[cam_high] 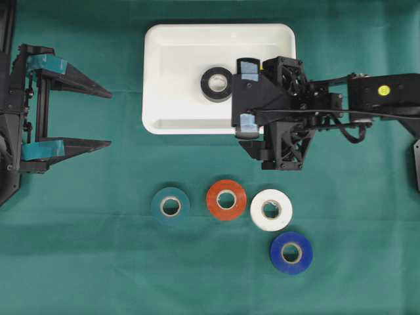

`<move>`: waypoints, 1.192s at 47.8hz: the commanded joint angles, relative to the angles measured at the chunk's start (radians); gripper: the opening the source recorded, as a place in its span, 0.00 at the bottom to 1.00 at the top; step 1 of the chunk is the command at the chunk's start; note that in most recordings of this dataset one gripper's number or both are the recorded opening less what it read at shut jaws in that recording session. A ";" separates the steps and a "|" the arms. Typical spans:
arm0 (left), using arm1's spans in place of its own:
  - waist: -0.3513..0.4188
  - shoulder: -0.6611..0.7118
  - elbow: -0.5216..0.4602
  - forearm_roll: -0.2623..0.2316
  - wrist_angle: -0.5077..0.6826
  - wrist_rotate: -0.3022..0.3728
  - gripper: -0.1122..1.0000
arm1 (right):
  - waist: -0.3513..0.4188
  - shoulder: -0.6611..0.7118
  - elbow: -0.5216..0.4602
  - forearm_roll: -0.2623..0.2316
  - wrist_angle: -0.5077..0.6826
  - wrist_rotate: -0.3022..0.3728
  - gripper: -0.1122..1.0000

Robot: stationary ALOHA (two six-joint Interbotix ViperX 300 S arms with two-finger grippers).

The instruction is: Pick up the tape from a random location and place it into the white case.

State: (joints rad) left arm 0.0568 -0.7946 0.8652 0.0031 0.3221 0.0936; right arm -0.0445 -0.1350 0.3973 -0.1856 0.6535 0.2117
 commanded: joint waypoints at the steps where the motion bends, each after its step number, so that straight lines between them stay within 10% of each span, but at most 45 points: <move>1: -0.002 0.000 -0.015 -0.002 -0.005 0.000 0.97 | 0.003 -0.061 -0.005 -0.003 -0.005 -0.002 0.84; 57: -0.002 -0.008 -0.012 -0.002 -0.005 0.002 0.97 | 0.002 -0.811 0.624 -0.006 -0.382 0.003 0.84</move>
State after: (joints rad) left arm 0.0568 -0.8007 0.8652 0.0031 0.3221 0.0936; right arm -0.0430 -0.9189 0.9910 -0.1948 0.3160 0.2117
